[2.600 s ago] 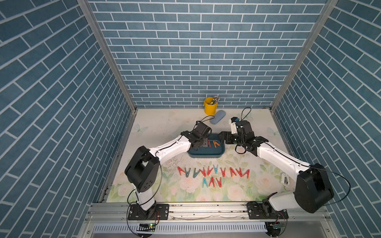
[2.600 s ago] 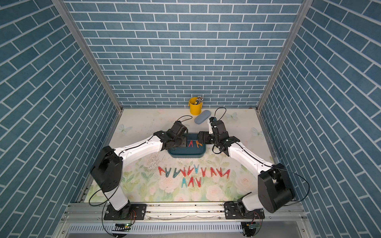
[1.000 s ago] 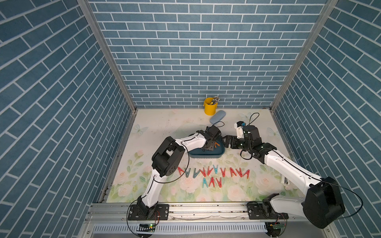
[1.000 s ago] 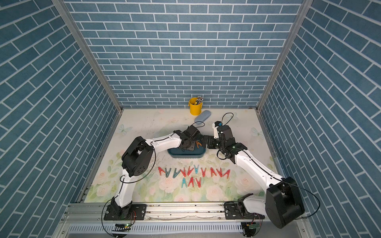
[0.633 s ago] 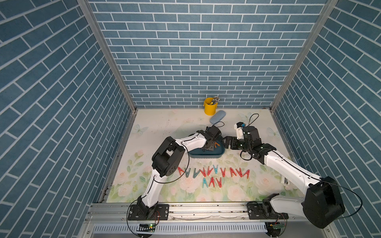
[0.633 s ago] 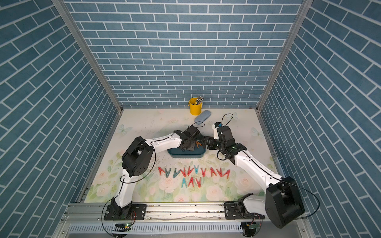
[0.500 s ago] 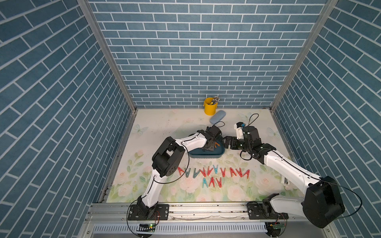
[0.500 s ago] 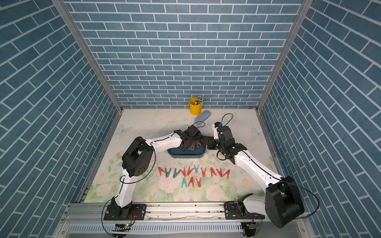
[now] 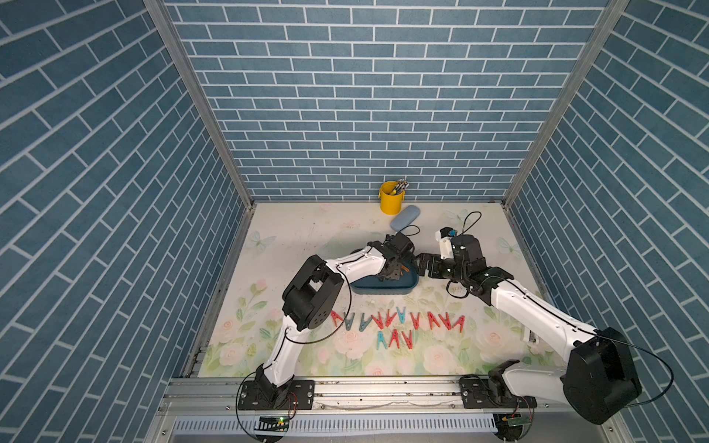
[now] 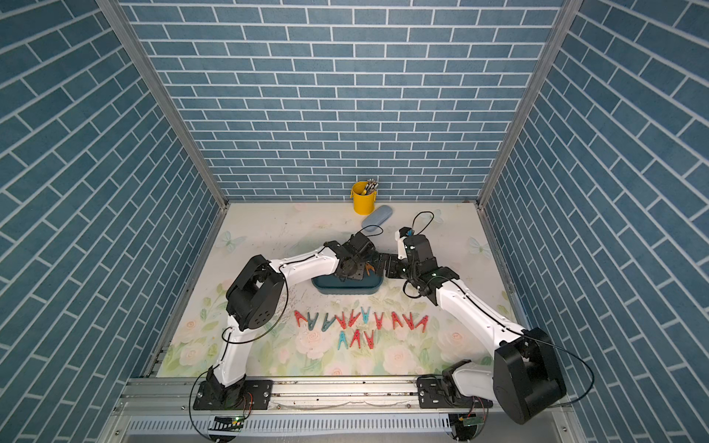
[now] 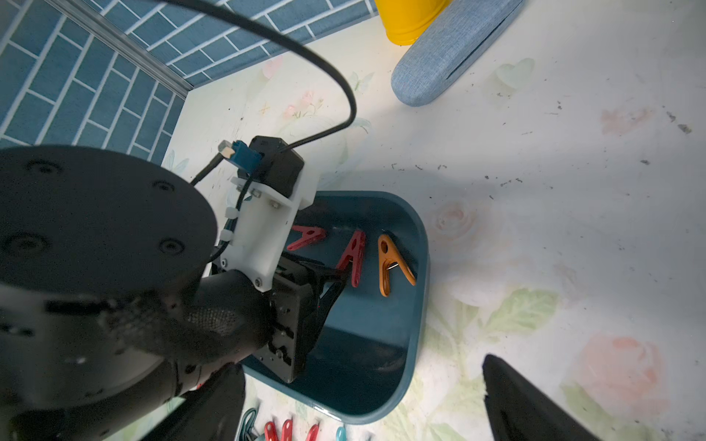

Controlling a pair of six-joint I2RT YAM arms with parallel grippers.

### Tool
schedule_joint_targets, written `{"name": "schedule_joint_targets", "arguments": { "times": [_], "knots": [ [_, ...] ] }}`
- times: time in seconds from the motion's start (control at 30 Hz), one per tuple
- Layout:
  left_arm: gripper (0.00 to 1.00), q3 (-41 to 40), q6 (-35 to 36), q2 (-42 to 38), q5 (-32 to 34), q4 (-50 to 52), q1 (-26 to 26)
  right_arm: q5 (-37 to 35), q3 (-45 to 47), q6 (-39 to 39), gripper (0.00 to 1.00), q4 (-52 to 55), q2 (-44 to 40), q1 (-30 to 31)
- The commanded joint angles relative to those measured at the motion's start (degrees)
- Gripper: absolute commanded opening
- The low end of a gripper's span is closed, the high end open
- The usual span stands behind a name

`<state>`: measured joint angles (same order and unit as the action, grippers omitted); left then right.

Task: Take the clothespins out of the storage box
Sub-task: Pick up the clothespin from the storage box.

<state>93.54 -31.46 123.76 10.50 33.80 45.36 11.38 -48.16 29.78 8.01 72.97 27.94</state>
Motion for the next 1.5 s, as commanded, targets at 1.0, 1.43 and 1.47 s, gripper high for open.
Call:
{"name": "schedule_joint_targets", "arguments": {
  "times": [1.0,1.43,1.47],
  "knots": [
    [0.0,-8.7,-3.9,-14.9,2.0,0.6,-0.1,4.4,0.4,2.4,0.99,-5.5,0.7,0.2],
    [0.0,-30.8,-11.3,-35.9,3.2,1.2,2.8,6.3,-2.9,3.0,0.99,-9.9,7.2,4.0],
    [0.0,-32.6,-12.2,-37.5,3.3,1.2,3.6,6.3,-3.0,3.0,0.99,-10.1,7.6,4.3]
  ]
}}
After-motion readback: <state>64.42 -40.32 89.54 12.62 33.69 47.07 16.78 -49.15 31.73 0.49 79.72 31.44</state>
